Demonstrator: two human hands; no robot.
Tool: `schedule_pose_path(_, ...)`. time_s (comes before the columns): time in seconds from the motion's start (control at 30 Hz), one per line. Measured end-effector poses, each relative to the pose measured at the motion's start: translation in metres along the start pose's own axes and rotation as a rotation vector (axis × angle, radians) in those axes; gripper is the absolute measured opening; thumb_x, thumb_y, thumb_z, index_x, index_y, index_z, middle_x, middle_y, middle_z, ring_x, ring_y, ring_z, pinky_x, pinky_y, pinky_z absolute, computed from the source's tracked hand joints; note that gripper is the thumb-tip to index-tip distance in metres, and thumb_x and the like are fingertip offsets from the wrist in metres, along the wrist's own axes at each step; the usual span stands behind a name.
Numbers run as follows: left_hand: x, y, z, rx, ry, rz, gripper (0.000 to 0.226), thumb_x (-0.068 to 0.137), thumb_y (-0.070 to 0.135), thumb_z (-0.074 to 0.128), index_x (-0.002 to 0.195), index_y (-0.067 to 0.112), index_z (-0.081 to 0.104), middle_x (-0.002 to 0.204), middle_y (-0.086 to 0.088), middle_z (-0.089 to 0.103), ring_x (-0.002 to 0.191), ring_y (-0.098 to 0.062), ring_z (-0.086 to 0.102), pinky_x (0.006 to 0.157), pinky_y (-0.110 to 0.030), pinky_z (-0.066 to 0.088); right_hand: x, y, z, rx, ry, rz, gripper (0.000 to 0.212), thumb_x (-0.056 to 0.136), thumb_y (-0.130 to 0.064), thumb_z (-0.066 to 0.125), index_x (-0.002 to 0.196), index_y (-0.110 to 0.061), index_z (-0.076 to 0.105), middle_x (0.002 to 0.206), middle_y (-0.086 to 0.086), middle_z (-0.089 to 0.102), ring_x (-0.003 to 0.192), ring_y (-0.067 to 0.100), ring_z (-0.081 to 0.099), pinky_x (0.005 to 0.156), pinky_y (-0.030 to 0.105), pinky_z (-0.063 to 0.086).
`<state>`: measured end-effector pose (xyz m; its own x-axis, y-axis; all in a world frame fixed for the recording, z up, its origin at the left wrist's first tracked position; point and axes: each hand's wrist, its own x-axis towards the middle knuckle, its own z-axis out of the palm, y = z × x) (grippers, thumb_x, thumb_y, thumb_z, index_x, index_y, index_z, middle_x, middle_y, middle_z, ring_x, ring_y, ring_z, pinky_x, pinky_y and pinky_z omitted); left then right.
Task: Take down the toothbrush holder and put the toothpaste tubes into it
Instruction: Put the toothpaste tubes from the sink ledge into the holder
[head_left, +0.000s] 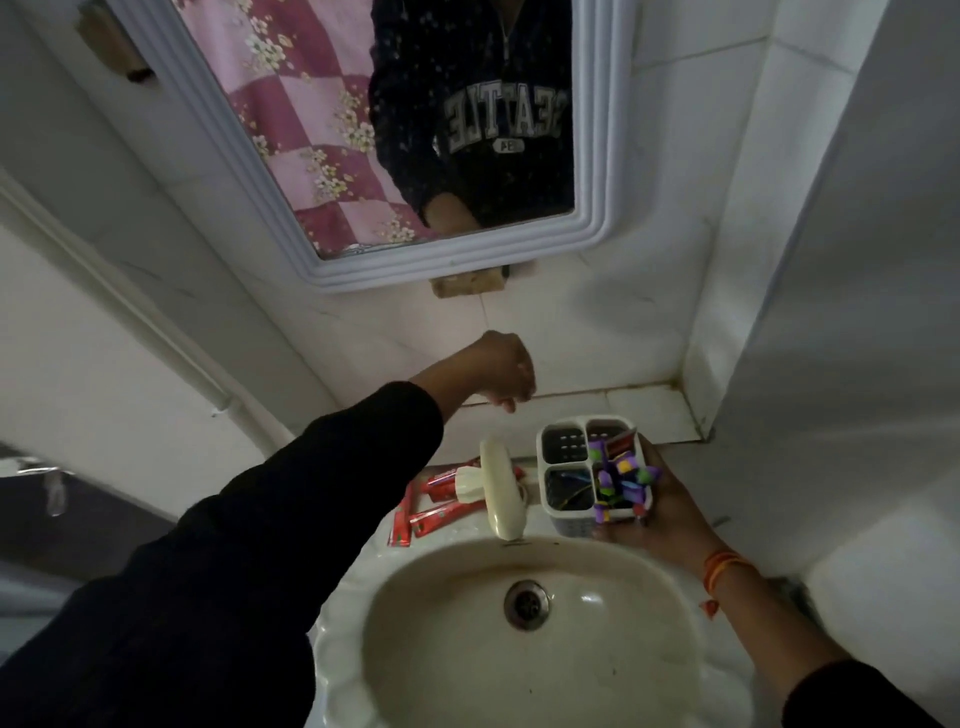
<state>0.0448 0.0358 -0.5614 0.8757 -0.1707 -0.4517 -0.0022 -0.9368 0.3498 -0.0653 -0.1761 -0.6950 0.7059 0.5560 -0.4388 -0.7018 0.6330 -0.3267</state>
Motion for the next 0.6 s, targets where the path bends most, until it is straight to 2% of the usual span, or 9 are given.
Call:
schedule_pose_path(0.07, 0.005, -0.028, 0.012, 0.058, -0.009, -0.047, 0.017, 0.085, 0.009, 0.076, 0.102, 0.005, 0.079, 0.095, -0.009, 0.081, 0.078, -0.02, 0.079, 0.083, -0.031, 0.063, 0.0, -0.001, 0.0, -0.022, -0.024, -0.03, 0.029, 0.081, -0.038, 0.059, 0.082, -0.012, 0.072, 0.059, 0.005, 0.063, 0.064, 0.019, 0.066, 0.06, 0.041, 0.056)
schedule_pose_path(0.13, 0.01, -0.054, 0.028, 0.117, -0.044, -0.082, 0.021, 0.085, 0.008, 0.075, 0.106, 0.006, 0.079, 0.1, -0.01, 0.081, 0.08, -0.021, 0.077, 0.081, -0.026, 0.06, 0.0, 0.0, 0.0, -0.009, -0.083, -0.017, 0.034, 0.082, -0.037, 0.052, 0.083, -0.012, 0.074, 0.065, 0.006, 0.068, 0.063, 0.02, 0.067, 0.057, 0.04, 0.056)
schedule_pose_path(0.2, 0.018, -0.077, 0.046, 0.211, -0.071, -0.086, 0.028, 0.085, 0.008, 0.072, 0.112, 0.013, 0.078, 0.108, -0.009, 0.079, 0.092, -0.022, 0.077, 0.084, -0.026, 0.058, -0.004, -0.001, 0.003, -0.007, -0.131, -0.017, 0.031, 0.077, -0.032, 0.055, 0.082, -0.009, 0.075, 0.069, 0.011, 0.071, 0.065, 0.025, 0.07, 0.058, 0.042, 0.057)
schedule_pose_path(0.3, 0.038, -0.109, 0.072, 0.266, -0.056, -0.038, 0.038, 0.079, 0.015, 0.074, 0.112, 0.034, 0.075, 0.12, 0.003, 0.074, 0.105, -0.018, 0.071, 0.098, -0.036, 0.056, 0.0, 0.0, -0.001, -0.008, -0.102, -0.005, 0.036, 0.085, -0.038, 0.058, 0.102, -0.008, 0.071, 0.074, 0.012, 0.071, 0.072, 0.027, 0.068, 0.07, 0.045, 0.054)
schedule_pose_path(0.4, 0.035, -0.107, 0.078, 0.291, -0.058, 0.048, 0.034, 0.081, 0.016, 0.069, 0.106, 0.039, 0.072, 0.113, 0.008, 0.074, 0.103, -0.015, 0.068, 0.095, -0.036, 0.056, 0.004, 0.0, -0.008, -0.037, -0.107, -0.04, 0.034, 0.079, -0.035, 0.065, 0.102, -0.01, 0.072, 0.073, 0.012, 0.07, 0.074, 0.026, 0.067, 0.071, 0.045, 0.055)
schedule_pose_path(0.43, 0.032, -0.103, 0.078, 0.301, -0.063, 0.064, 0.028, 0.081, 0.017, 0.068, 0.1, 0.038, 0.071, 0.107, 0.009, 0.073, 0.098, -0.015, 0.069, 0.09, -0.035, 0.056, 0.003, 0.0, -0.007, -0.064, -0.094, -0.039, 0.035, 0.08, -0.037, 0.064, 0.101, -0.011, 0.073, 0.077, 0.013, 0.069, 0.076, 0.028, 0.066, 0.07, 0.046, 0.056)
schedule_pose_path(0.5, 0.034, -0.102, 0.079, 0.309, -0.068, 0.082, 0.018, 0.079, 0.02, 0.066, 0.082, 0.038, 0.068, 0.091, 0.01, 0.071, 0.086, -0.014, 0.068, 0.081, -0.036, 0.058, 0.003, -0.001, -0.009, -0.099, -0.061, -0.02, 0.043, 0.088, -0.044, 0.049, 0.097, -0.012, 0.076, 0.086, 0.016, 0.07, 0.081, 0.033, 0.066, 0.068, 0.049, 0.056)
schedule_pose_path(0.53, 0.036, -0.102, 0.078, 0.31, -0.069, 0.078, 0.017, 0.077, 0.02, 0.066, 0.075, 0.038, 0.065, 0.084, 0.011, 0.069, 0.081, -0.014, 0.068, 0.079, -0.037, 0.06, 0.003, -0.002, -0.007, -0.123, -0.042, -0.025, 0.043, 0.088, -0.044, 0.048, 0.095, -0.013, 0.077, 0.088, 0.016, 0.072, 0.082, 0.034, 0.068, 0.068, 0.049, 0.057)
schedule_pose_path(0.6, 0.04, -0.1, 0.075, 0.307, -0.061, 0.069, 0.017, 0.076, 0.017, 0.066, 0.073, 0.033, 0.066, 0.081, 0.01, 0.067, 0.08, -0.017, 0.068, 0.079, -0.039, 0.061, 0.002, -0.002, -0.004, -0.152, -0.044, -0.04, 0.039, 0.073, -0.042, 0.071, 0.1, -0.014, 0.076, 0.091, 0.015, 0.073, 0.084, 0.034, 0.067, 0.071, 0.049, 0.055)
